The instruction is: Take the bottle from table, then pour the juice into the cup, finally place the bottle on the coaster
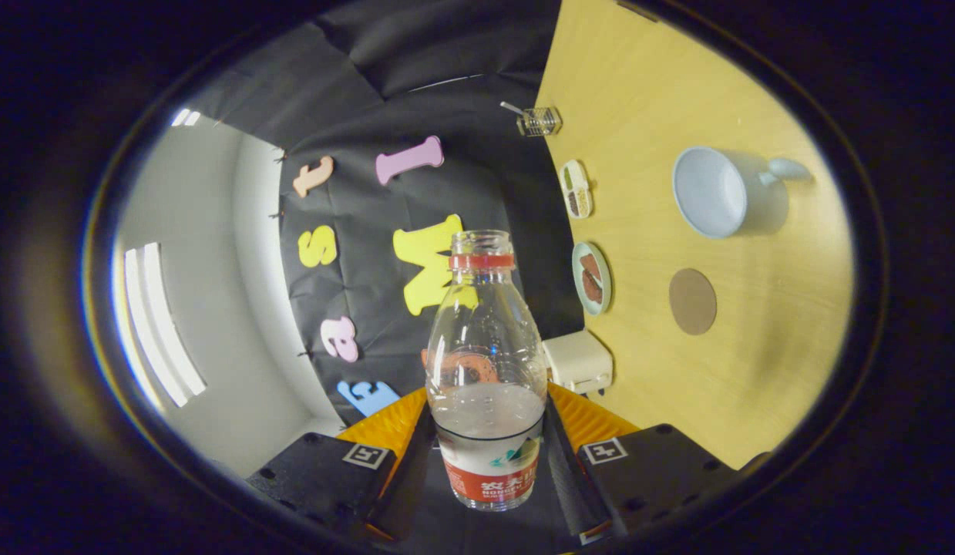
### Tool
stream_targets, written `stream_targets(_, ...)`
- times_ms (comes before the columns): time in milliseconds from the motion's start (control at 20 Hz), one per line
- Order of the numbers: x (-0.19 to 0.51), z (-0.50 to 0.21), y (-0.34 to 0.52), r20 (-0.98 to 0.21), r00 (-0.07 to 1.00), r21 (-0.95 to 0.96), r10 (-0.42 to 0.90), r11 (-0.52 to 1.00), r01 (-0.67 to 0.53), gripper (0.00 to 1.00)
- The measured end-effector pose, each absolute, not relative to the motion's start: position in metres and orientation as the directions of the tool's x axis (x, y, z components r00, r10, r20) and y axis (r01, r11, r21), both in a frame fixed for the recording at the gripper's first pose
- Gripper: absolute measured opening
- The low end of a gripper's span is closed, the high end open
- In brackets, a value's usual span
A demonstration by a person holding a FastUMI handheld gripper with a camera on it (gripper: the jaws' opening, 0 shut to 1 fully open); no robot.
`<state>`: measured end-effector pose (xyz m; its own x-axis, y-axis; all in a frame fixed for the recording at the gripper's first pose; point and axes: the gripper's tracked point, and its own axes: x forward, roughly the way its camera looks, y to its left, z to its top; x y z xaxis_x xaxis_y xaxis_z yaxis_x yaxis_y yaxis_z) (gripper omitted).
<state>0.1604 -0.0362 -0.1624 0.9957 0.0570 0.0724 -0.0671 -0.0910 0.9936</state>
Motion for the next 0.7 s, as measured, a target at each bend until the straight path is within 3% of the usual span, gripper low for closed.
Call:
stream_targets(250,0.16,-0.177,-0.034,0.017,0.997,0.998,0.07,0.06,-0.021,0.76)
stream_targets(450,0.165,-0.19,-0.027,-0.065,0.994,0.929,0.093,0.37,0.027,0.76)
stream_targets(700,0.165,-0.191,-0.039,-0.12,0.991,0.675,0.054,0.736,0.042,0.77)
